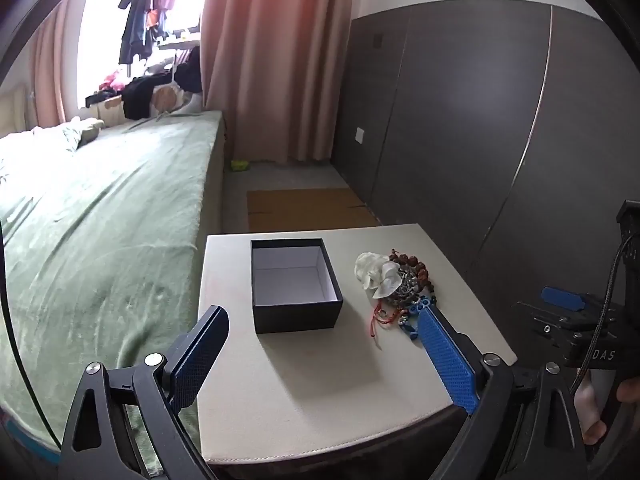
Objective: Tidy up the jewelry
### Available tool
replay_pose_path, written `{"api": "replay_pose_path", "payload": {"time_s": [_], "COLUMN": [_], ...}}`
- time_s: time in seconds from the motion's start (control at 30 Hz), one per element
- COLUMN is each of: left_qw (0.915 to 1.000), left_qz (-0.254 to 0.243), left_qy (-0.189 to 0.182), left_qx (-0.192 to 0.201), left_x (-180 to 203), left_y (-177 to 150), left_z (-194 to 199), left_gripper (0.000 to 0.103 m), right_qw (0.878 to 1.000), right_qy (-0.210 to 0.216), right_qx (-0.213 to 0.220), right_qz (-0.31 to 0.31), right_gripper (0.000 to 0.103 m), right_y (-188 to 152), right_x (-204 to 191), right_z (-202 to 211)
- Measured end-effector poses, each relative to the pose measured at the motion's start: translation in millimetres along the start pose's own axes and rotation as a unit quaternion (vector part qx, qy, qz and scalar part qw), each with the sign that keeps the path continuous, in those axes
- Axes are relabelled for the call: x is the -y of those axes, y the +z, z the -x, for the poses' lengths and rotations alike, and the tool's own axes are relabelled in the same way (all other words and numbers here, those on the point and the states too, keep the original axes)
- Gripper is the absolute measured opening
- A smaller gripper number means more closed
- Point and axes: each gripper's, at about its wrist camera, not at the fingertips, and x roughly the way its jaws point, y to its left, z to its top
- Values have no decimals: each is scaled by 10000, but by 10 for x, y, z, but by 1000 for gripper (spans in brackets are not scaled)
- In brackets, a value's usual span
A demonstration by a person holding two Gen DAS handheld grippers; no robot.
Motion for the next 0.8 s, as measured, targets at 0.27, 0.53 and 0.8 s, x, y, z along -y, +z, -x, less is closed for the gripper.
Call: {"api": "replay_pose_path", "payload": {"time_s": [0.27, 0.53, 0.8], "left_qw": [10000, 10000, 10000], "left_qz": [5, 22, 34], "left_qy": [-59, -45, -18], "left_qx": [-28, -16, -20], "left_x": [28, 30, 36], "left_y": [2, 9, 25], "left_z": [-23, -26, -37], "left_gripper": [96, 96, 96], "right_qw": [10000, 9999, 9998], "right_qy": [2, -94, -128], "right_qx": [52, 90, 114], "right_qz": [-57, -55, -38], "right_gripper": [103, 103, 103], "right_y": [9, 12, 11], "right_x": [31, 29, 23], "right_z": [12, 18, 19]}}
